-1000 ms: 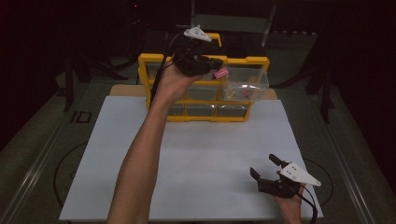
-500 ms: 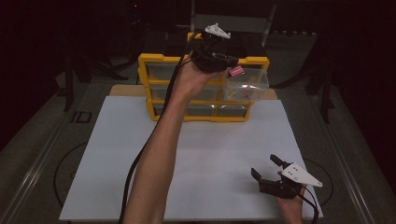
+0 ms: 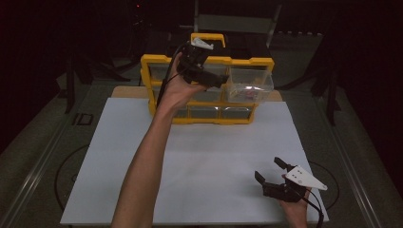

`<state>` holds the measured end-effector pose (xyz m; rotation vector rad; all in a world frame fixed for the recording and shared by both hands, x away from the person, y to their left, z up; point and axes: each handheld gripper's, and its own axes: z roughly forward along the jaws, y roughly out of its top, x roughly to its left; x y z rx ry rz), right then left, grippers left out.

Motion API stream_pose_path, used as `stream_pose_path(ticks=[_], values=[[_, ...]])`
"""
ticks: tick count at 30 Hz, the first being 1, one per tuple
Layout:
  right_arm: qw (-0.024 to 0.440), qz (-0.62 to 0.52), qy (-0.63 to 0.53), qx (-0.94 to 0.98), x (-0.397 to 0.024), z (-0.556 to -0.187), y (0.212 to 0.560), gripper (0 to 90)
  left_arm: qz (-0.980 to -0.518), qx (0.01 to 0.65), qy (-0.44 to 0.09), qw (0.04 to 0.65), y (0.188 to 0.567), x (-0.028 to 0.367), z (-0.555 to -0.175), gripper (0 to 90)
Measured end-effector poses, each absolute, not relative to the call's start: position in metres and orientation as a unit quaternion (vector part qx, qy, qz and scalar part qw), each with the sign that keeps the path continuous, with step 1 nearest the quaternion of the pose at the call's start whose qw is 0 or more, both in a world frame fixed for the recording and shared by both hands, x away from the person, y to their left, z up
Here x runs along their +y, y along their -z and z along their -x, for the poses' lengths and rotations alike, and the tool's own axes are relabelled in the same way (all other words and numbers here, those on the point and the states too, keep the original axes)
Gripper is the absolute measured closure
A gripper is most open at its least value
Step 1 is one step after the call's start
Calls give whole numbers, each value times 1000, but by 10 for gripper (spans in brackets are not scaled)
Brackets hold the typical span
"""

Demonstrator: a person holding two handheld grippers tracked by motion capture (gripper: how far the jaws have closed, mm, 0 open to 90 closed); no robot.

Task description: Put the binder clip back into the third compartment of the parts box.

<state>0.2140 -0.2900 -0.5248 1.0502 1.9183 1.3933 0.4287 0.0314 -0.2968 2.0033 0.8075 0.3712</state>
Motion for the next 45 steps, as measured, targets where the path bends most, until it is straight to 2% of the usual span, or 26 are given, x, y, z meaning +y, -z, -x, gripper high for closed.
stream_pose_path(ticks=[9, 24, 33, 38, 45], values=[[269, -390, -516, 714, -288, -214, 525, 90, -810, 336, -155, 455, 320, 67, -414, 10], [266, -385, -517, 717, -282, -215, 526, 90, -799, 321, -182, 474, 380, 122, -356, 2], [263, -382, -518, 719, -278, -215, 526, 90, -786, 330, -196, 485, 436, 167, -306, 1], [261, -380, -518, 720, -276, -214, 527, 90, -777, 348, -185, 492, 469, 187, -281, 1], [248, -380, -529, 717, -275, -214, 526, 90, -741, 396, -224, 494, 509, 219, -247, 1]])
